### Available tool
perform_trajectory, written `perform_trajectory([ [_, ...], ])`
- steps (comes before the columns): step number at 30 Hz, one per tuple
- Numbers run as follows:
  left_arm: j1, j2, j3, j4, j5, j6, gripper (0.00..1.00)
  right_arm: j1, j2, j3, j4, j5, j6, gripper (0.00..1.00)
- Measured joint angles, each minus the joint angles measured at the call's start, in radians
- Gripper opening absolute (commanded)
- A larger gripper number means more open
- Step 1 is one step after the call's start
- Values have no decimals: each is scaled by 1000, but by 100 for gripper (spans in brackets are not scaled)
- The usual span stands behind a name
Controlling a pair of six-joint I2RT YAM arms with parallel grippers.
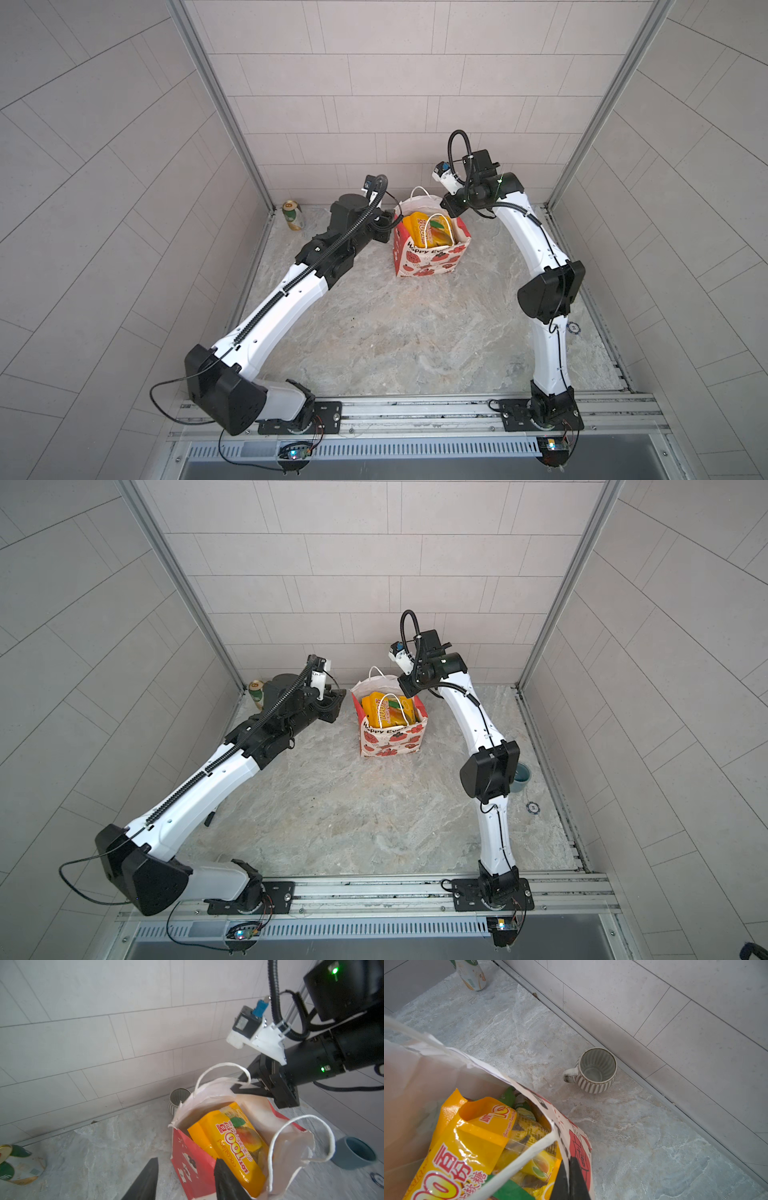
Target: Take the snacks out of the paper bag
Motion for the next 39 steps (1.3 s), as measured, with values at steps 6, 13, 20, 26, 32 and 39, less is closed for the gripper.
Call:
perform_trajectory([
  [6, -60, -8, -50, -73, 38, 6, 48, 15, -197, -238, 78, 3, 34, 0],
  [13, -95, -7, -42, -122, 74, 3, 48, 35, -286, -387, 166, 28, 98, 0],
  [20, -177, 8, -3, -168, 86, -57, 52, 41, -303, -425, 219, 51, 152, 0],
  [26, -190, 86, 71, -186, 68, -126, 59, 56, -303, -425, 220, 69, 170, 0],
  [32, -190, 215, 195, -216, 58, -190, 59, 63, -314, -441, 230, 84, 175, 0],
  [39, -190, 285, 225, -254, 26, -261, 64, 63, -325, -454, 235, 97, 175, 0],
])
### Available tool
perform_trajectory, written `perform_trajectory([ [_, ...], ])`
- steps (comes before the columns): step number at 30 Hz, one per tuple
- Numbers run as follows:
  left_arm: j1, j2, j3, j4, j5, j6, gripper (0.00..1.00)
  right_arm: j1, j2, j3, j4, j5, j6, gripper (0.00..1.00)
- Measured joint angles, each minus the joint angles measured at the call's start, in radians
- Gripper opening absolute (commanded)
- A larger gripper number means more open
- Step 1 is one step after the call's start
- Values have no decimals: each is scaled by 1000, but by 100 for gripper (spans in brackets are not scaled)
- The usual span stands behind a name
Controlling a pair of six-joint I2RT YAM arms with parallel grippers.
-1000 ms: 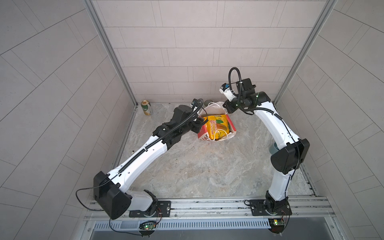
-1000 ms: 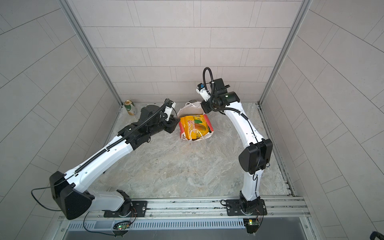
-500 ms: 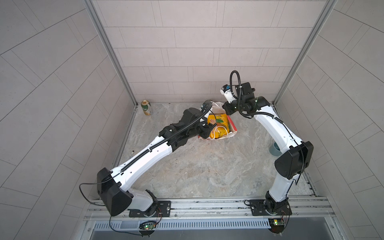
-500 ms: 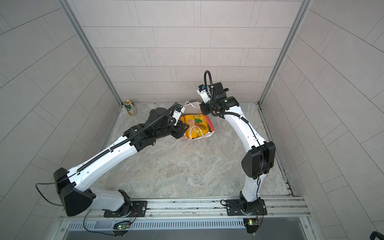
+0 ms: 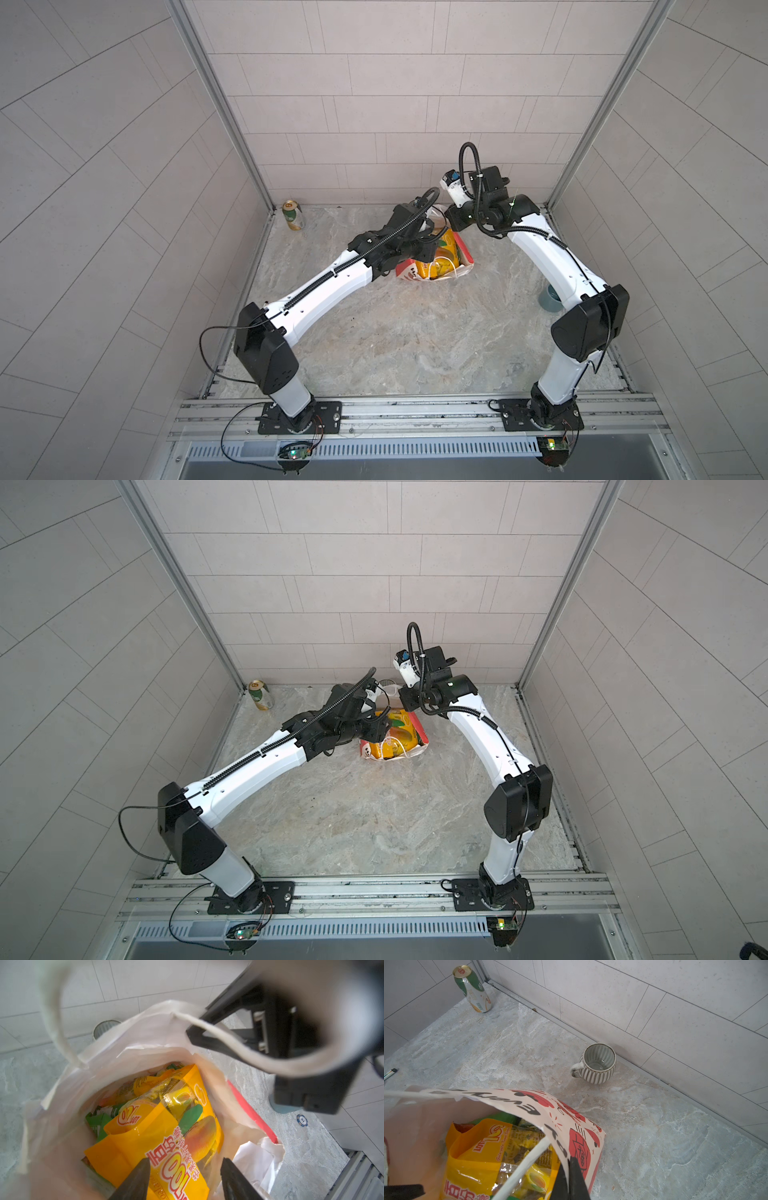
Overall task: Take the snacks out of the paper bag
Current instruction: 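Lower the left gripper into the bag and grasp the yellow candy packet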
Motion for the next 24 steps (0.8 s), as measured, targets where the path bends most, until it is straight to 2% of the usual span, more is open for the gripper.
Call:
perform_trajectory([
  [9, 12, 8, 5, -57, -82, -56, 67, 1, 0, 0, 1, 3, 0, 0],
  [16, 74, 0, -28, -78, -80, -68, 67, 5, -4, -5, 7, 6, 0, 0],
  [24, 86, 5, -26, -77, -42, -55, 69, 9, -6, -8, 7, 6, -1, 0],
])
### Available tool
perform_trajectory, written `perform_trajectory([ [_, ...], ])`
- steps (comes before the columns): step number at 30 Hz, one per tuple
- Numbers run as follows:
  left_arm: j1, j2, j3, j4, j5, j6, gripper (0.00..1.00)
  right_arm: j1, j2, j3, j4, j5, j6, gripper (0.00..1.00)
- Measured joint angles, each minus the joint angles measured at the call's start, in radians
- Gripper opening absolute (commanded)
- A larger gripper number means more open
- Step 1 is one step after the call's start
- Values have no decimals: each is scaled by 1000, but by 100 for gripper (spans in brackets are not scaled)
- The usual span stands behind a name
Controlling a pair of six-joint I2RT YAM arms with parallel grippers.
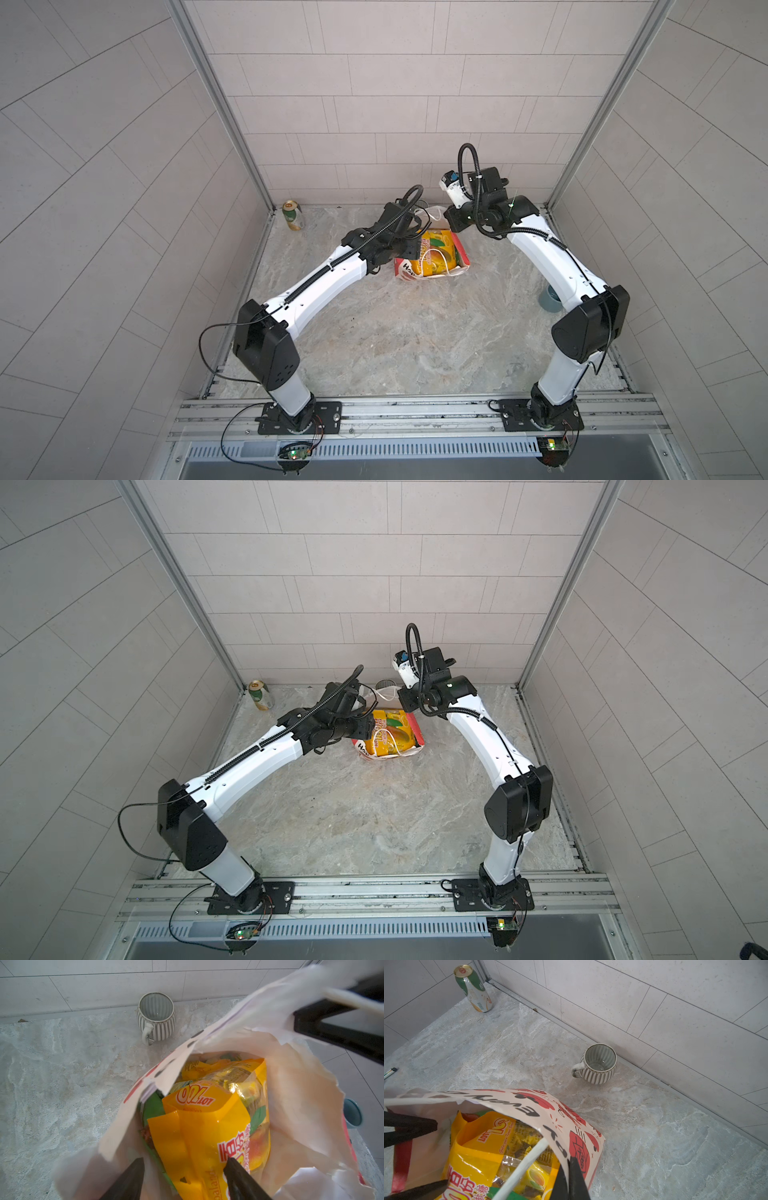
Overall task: Take the snacks out of the paper bag
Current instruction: 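Lower the left gripper into the bag and grasp the yellow candy packet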
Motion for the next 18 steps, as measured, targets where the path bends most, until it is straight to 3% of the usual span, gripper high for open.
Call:
perform_trajectory([
  [10, -11, 56, 25, 4, 64, 19, 61, 2, 0, -1, 0, 0, 0, 0],
  [13, -12, 67, 37, 7, 76, 20, 50, 2, 0, -6, 3, 1, 0, 0],
  [15, -13, 77, 47, 11, 85, 21, 36, 2, 0, -12, 12, 2, 0, 0],
  [18, -14, 89, 53, 22, 98, 26, 30, 2, 0, -17, 23, 5, 0, 0],
])
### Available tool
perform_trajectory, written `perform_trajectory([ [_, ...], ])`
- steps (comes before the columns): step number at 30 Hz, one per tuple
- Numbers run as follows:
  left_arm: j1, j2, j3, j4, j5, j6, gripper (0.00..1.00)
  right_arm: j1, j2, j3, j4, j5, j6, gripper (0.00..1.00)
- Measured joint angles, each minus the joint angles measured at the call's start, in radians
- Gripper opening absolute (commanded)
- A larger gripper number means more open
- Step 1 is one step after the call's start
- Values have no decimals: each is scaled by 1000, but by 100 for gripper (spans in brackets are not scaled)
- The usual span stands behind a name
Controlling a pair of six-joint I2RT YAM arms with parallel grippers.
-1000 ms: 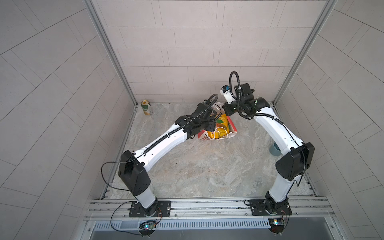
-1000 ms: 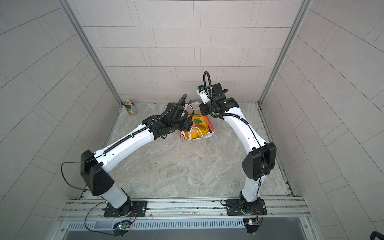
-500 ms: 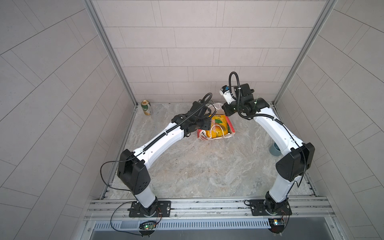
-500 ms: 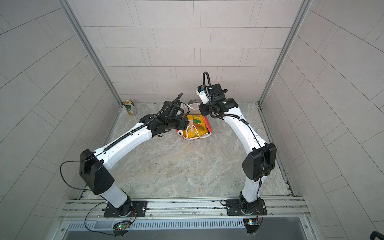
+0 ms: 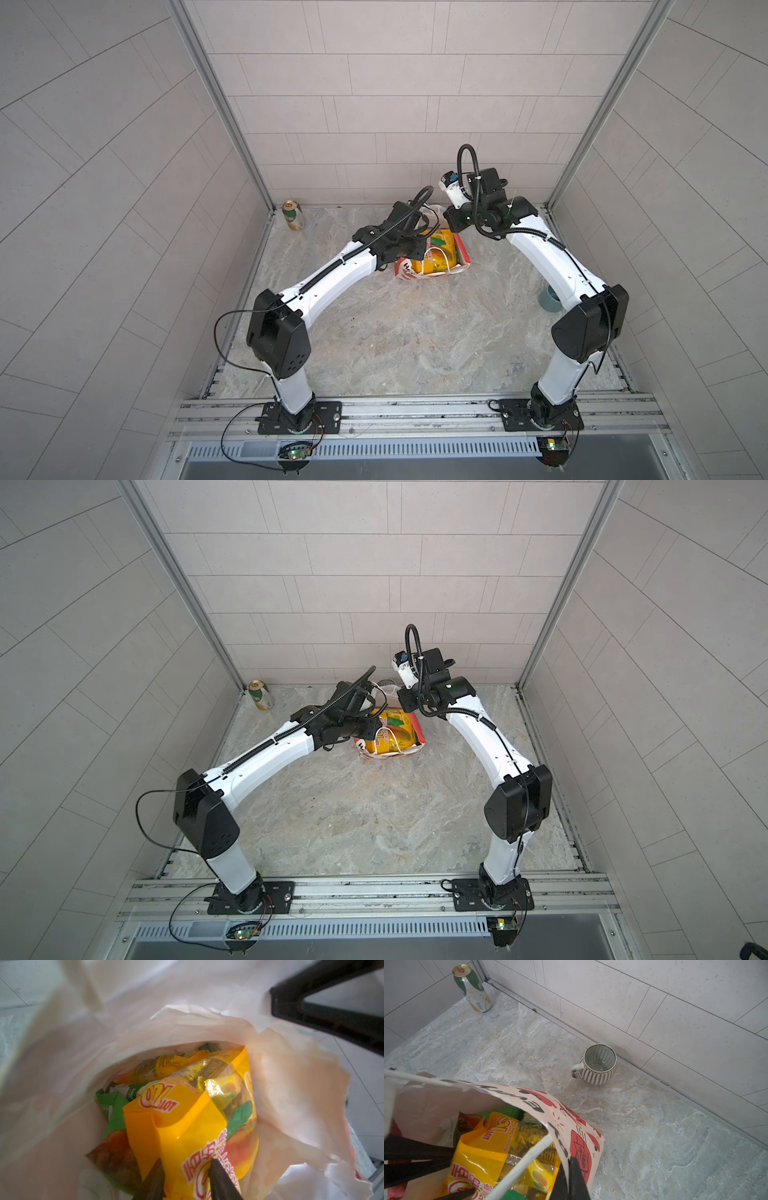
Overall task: Take the snacks out of the paper bag
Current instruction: 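Lower the left gripper into the bag and grasp the yellow candy packet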
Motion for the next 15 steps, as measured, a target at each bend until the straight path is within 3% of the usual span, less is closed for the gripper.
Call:
perform_trajectory([
  [8, -1, 4, 0, 18, 24, 3, 0, 0, 0, -12, 20, 6, 0, 0],
  [15, -4, -4, 0, 22, 24, 18, 0, 0, -9, -22, 24, 7, 0, 0],
])
